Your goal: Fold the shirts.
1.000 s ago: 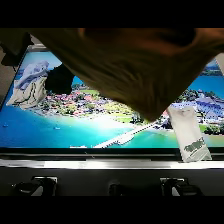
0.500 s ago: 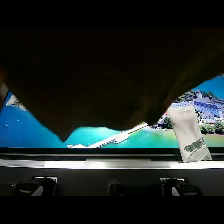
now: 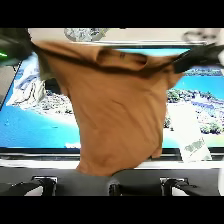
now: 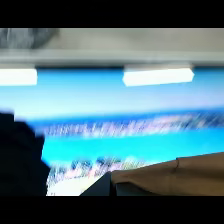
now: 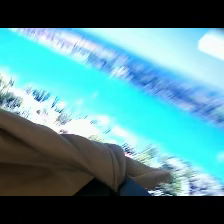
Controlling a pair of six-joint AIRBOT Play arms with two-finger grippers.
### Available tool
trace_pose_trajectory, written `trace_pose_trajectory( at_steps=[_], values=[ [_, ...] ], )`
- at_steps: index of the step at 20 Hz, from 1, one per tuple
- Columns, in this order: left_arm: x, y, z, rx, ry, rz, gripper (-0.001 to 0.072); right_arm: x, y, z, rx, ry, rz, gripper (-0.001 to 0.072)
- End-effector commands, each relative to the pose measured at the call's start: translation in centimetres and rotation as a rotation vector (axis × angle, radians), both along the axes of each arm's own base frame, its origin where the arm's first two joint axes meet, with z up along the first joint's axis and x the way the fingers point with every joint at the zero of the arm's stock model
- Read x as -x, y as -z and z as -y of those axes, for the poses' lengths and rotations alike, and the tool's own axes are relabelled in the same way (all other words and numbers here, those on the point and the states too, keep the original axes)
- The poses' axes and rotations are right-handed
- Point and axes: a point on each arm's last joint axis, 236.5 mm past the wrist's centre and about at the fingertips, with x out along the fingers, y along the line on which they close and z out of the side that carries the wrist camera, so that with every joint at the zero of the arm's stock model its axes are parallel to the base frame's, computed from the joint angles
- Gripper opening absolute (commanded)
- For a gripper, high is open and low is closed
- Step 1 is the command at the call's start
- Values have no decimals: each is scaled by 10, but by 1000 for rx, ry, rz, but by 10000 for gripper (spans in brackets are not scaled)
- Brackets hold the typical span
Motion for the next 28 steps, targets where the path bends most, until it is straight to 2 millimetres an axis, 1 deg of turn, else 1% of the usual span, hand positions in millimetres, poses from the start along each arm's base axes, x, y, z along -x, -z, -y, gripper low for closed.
trace_pose_trajectory(
  at_steps=[1, 2, 3, 4, 5, 6, 7, 9, 10, 12, 13, 14, 15, 16, 17, 18, 19, 20, 21, 23, 24, 25, 26, 28],
  values=[
    [-43, 138, -3, -42, -14, -267, 25, -28, 138, -33, -178, 3, -304, 33],
    [-49, 167, -1, -36, -10, -325, 25, -26, 164, -37, -206, 13, -372, 33],
    [-51, 190, 2, -22, -6, -371, 26, -24, 183, -40, -217, 13, -418, 33],
    [-53, 209, 7, -3, -1, -412, 26, -23, 200, -40, -215, 15, -454, 33],
    [-54, 223, 12, 25, 3, -442, 26, -23, 211, -40, -215, 17, -475, 33],
    [-54, 234, 18, 54, 7, -468, 26, -23, 218, -40, -214, 18, -487, 33],
    [-55, 240, 23, 80, 10, -484, 27, -23, 222, -40, -214, 20, -494, 33],
    [-55, 244, 28, 111, 14, -497, 30, -24, 223, -39, -211, 22, -488, 33],
    [-55, 241, 29, 115, 15, -492, 111, -24, 222, -39, -209, 17, -487, 33],
    [-49, 230, 25, 112, 27, -516, 594, -20, 215, -35, -176, 2, -484, 33],
    [-40, 223, 20, 108, 41, -553, 643, -18, 208, -29, -145, -2, -477, 33],
    [-25, 217, 12, 101, 60, -619, 642, -16, 201, -20, -98, -3, -464, 33],
    [-5, 214, 4, 98, 73, -703, 640, -13, 193, -9, -45, 3, -454, 33],
    [20, 217, -8, 93, 57, -807, 618, -9, 184, 4, 16, 13, -448, 33],
    [44, 222, -18, 73, 45, -898, 613, -4, 178, 15, 68, 21, -451, 33],
    [73, 230, -23, 46, 45, -993, 612, 3, 174, 25, 112, 29, -469, 33],
    [98, 239, -24, 29, 43, -1047, 612, 11, 173, 30, 134, 33, -497, 33],
    [117, 252, -20, 34, 40, -1074, 612, 18, 175, 31, 137, 32, -524, 33],
    [140, 268, -14, 39, 38, -1105, 612, 20, 177, 30, 133, 29, -538, 33],
    [193, 304, 7, 89, 53, -1180, 612, 24, 180, 25, 112, 21, -560, 33],
    [213, 317, 16, 108, 68, -1201, 612, 25, 181, 25, 113, 21, -567, 33],
    [229, 328, 26, 128, 89, -1207, 612, 25, 181, 25, 113, 21, -566, 33],
    [238, 336, 35, 153, 97, -1206, 612, 25, 181, 25, 112, 21, -564, 33],
    [245, 346, 53, 207, 99, -1206, 611, 25, 181, 25, 112, 21, -565, 33]
  ],
)
